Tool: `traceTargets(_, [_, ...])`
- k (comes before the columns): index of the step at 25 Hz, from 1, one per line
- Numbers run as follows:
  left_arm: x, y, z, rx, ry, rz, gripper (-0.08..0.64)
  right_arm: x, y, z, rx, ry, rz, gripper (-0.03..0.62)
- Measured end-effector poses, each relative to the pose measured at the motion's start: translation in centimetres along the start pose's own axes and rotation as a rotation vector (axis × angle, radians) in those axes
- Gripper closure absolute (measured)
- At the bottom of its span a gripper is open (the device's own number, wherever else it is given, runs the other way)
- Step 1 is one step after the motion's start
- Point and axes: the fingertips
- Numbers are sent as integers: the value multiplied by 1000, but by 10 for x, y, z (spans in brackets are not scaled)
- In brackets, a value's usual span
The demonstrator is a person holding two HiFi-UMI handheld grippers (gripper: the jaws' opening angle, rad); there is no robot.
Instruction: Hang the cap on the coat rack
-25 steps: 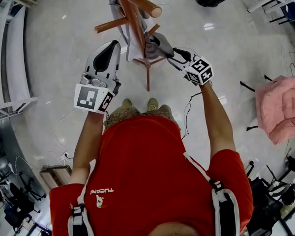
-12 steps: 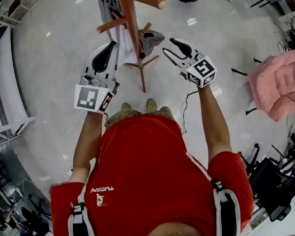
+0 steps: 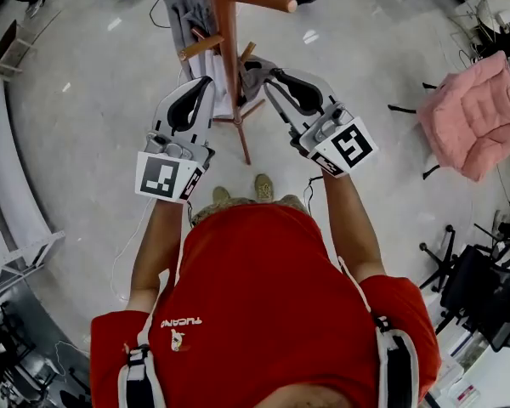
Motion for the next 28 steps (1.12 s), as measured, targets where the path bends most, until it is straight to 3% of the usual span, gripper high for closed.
traceTargets(10, [4, 1, 12, 39, -8, -53, 551, -21, 4, 12, 9, -18, -57, 566])
traceTargets(28, [4, 0, 11, 33, -5, -41, 551, -11, -6, 9, -4, -22, -88, 569])
Point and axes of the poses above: the fingertips, and each gripper's own axes: y forward along the fingers, x to its right, z out of its top, and after that the axes turned 4 degrees about y, right-handed
